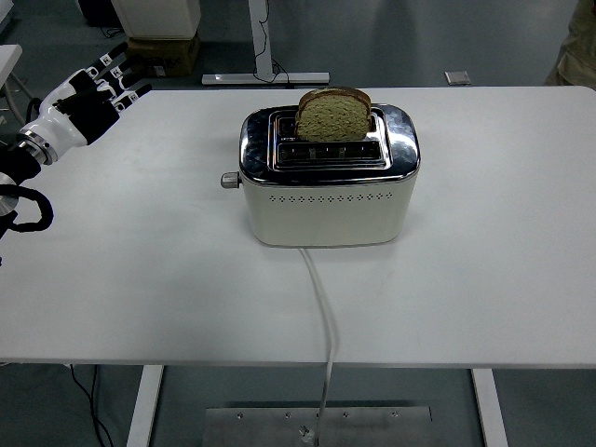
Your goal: Press down toaster
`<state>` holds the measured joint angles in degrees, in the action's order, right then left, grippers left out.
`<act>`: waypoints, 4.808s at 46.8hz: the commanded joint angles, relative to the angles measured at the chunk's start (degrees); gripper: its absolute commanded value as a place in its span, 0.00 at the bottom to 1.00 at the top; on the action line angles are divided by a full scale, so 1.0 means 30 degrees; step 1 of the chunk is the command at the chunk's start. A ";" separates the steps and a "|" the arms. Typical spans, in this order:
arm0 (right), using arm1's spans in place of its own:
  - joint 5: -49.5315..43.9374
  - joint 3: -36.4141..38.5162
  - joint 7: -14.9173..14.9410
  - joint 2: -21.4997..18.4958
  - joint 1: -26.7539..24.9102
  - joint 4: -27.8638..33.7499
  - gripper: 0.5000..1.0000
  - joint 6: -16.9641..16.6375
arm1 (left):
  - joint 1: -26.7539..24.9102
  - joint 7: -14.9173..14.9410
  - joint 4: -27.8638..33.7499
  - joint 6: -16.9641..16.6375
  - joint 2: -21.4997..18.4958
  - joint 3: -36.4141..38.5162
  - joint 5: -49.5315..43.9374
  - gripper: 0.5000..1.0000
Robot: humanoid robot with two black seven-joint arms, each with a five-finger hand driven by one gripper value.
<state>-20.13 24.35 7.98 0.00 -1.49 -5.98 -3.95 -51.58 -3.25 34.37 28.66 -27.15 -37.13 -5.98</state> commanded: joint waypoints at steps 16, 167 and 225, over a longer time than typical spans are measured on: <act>0.0000 -0.0002 0.0006 0.0000 -0.0001 0.0000 1.00 -0.0002 | 0.0144 -0.0059 -0.0001 0.0026 -0.0004 0.0043 0.0089 1.00; -0.0029 -0.0031 0.0006 0.0000 0.0146 0.0029 1.00 -0.0002 | -0.1409 0.2138 1.3124 0.2112 -0.8384 0.2006 2.5926 1.00; -0.0029 -0.0031 0.0006 0.0000 0.0146 0.0029 1.00 -0.0002 | -0.2727 0.2167 1.3623 0.2112 -0.5043 0.2855 2.7423 1.00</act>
<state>-20.22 24.25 8.00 0.00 -1.04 -5.89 -3.96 -59.63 3.26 75.25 35.00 -42.58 -28.56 76.28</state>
